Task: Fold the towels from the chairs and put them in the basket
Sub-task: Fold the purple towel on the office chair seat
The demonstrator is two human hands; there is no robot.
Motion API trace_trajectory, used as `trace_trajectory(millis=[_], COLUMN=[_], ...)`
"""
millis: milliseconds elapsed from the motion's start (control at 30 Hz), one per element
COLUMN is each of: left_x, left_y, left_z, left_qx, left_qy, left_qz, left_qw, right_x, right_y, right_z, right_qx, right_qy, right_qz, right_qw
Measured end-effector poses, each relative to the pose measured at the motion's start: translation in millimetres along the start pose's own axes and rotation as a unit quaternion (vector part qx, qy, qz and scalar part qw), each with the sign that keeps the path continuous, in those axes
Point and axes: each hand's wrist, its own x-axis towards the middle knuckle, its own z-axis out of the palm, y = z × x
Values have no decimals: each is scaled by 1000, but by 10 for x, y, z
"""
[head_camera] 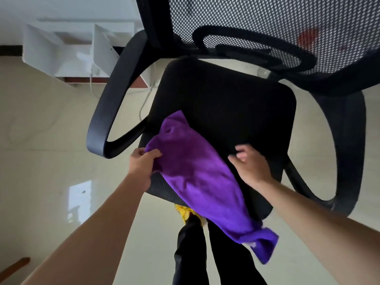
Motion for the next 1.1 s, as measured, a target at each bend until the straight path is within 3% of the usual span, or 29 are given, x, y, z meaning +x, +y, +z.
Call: trace_trajectory(millis=[100, 200, 267, 333, 400, 500, 533, 600, 700, 767, 833, 967, 1033, 1100], left_x=[-107, -223, -243, -214, -159, -165, -192, -187, -34, 85, 162, 130, 109, 125], left_y=[-38, -7, 66, 173, 296, 510, 604, 784, 942, 855, 647, 213, 94, 56], left_z=[-75, -114, -157, -204, -203, 20, 127, 337, 531, 586, 606, 757, 934, 1131], left_qx=[-18, -6, 35, 125, 279, 506, 530, 519, 458, 456, 448, 310, 278, 262], left_qy=[-52, -99, -104, -95, -93, -45, -10, 56, 103, 105, 86, -42, -72, -56], left_qz=[9, 28, 51, 77, 121, 270, 306, 352, 355, 293, 215, 70, 57, 69], left_qw=[998, 995, 993, 985, 948, 818, 791, 777, 809, 834, 863, 947, 956, 961], right_x=[274, 294, 229, 197, 194, 174, 163, 144, 162, 178, 230, 500, 669, 760], right_y=[-431, -629, -613, -488, -318, -100, -52, 66, 346, 546, 635, 467, 419, 433], right_z=[182, 482, 558, 446, 193, -189, -287, -423, -459, -392, -342, -463, -508, -498], right_qx=[71, -11, -41, -12, 18, 57, 67, 83, 62, 29, 64, 280, 339, 383], right_qy=[-75, -138, -108, -12, 94, 179, 205, 255, 227, 129, 75, 107, 112, 105], right_qz=[14, -13, -39, -34, -27, -42, -42, -8, 102, 133, 142, 191, 224, 249], right_qw=[994, 990, 993, 999, 995, 981, 976, 963, 967, 982, 985, 935, 907, 883])
